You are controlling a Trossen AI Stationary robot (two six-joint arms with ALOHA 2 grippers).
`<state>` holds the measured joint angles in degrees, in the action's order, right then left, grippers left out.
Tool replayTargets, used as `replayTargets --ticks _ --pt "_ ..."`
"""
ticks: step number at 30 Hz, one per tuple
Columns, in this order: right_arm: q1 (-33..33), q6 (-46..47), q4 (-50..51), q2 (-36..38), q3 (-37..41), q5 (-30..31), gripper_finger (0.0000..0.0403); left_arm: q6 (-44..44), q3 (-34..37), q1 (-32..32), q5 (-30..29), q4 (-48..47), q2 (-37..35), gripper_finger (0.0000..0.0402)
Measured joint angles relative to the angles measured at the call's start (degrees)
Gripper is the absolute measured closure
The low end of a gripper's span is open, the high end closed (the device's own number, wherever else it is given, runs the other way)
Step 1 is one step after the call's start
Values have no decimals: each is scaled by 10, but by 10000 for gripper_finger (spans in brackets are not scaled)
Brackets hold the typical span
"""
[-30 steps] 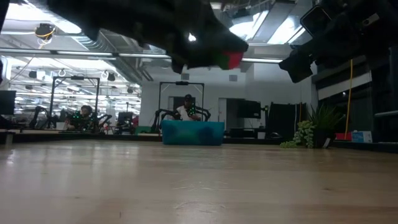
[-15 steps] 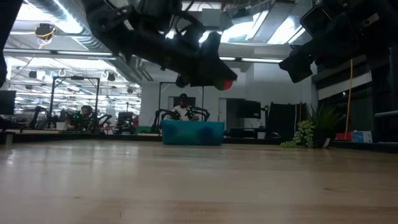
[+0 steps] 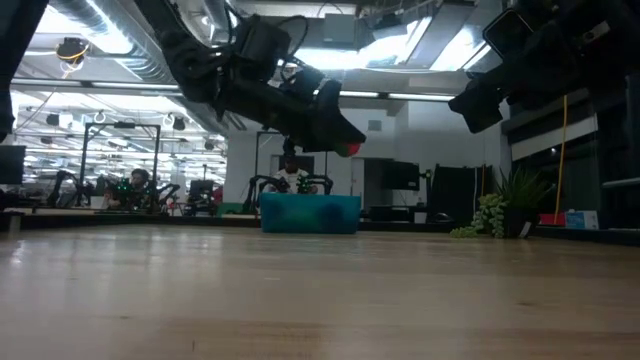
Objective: Pick and placing Produce into tupperware
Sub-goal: Put the strawberry into the blue bin
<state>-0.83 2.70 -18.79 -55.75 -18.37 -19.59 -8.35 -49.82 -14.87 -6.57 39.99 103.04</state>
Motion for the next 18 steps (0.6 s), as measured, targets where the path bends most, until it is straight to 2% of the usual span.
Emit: replayTargets --ticks 12,18 --pt "0 0 0 0 0 0 153 15 -1 -85 80 13 0 224" --pt "0 0 0 0 0 0 153 26 -25 -118 118 3 0 224"
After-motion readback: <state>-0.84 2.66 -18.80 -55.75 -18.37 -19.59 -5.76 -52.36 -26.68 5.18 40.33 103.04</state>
